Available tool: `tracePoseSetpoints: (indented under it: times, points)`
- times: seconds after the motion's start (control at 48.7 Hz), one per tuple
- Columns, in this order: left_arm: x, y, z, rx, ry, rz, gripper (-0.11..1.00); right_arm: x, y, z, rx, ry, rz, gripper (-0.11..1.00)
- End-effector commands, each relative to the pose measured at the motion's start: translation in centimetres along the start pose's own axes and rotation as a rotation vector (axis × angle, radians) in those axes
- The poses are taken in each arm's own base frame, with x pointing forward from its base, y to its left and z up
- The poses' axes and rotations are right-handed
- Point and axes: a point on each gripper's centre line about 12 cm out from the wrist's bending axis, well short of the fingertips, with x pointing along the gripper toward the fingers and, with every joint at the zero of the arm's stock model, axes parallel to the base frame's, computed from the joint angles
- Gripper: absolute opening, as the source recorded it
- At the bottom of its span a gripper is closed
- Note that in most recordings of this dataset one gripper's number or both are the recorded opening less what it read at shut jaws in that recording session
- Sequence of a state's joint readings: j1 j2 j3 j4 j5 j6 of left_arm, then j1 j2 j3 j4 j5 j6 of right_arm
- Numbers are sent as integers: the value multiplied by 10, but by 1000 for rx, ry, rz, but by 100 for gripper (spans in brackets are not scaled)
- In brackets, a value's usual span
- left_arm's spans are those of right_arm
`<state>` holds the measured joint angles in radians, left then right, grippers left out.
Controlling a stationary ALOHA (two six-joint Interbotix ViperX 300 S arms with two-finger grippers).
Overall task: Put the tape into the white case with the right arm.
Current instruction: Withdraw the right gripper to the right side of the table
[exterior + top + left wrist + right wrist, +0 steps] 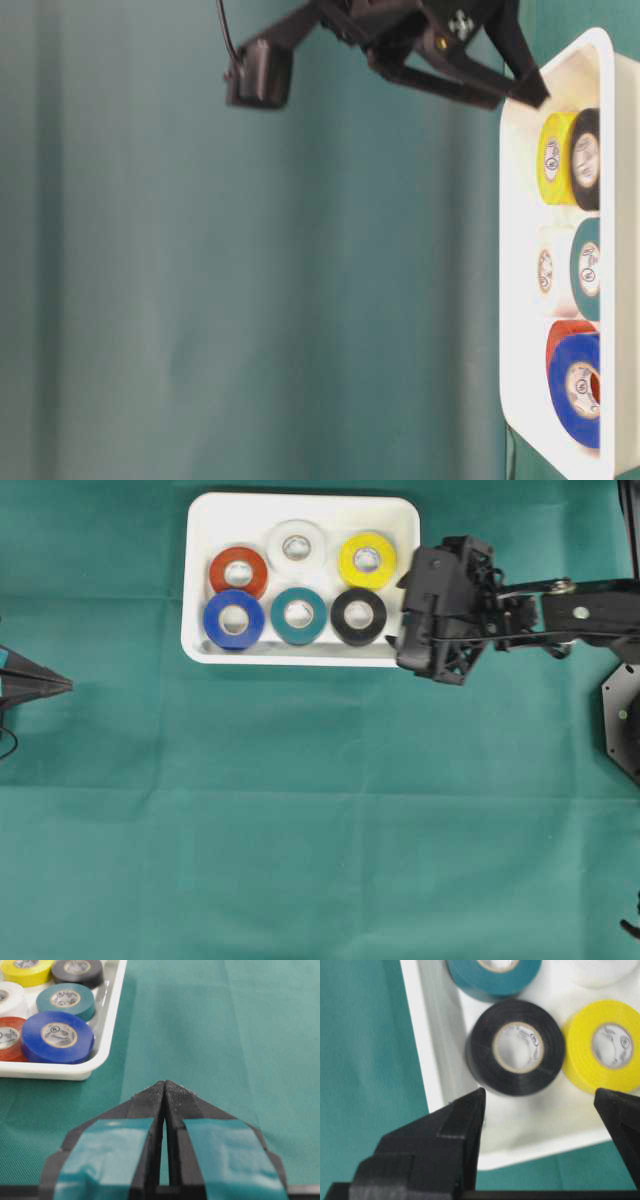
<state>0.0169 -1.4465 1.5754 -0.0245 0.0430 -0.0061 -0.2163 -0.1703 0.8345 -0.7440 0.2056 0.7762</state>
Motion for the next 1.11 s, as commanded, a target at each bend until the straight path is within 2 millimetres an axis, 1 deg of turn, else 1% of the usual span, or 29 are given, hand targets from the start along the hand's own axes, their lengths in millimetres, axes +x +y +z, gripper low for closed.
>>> tracePoseSetpoints:
  times: [0.0, 0.37, 0.575, 0.904, 1.089]
  points:
    - [0, 0, 5, 1, -9, 1, 0, -16, -2, 4, 4, -47, 5, 62]
    - [0, 0, 5, 3, -8, 1, 0, -54, -9, -32, 18, -84, 6, 62]
    - [0, 0, 4, 3, -8, 1, 0, -79, -13, -51, 26, -141, 10, 62]
    - [0, 0, 5, 1, -8, 1, 0, -106, -18, -85, 44, -233, 19, 62]
    - [0, 0, 5, 1, -8, 1, 0, -119, -20, -98, 60, -307, 28, 62]
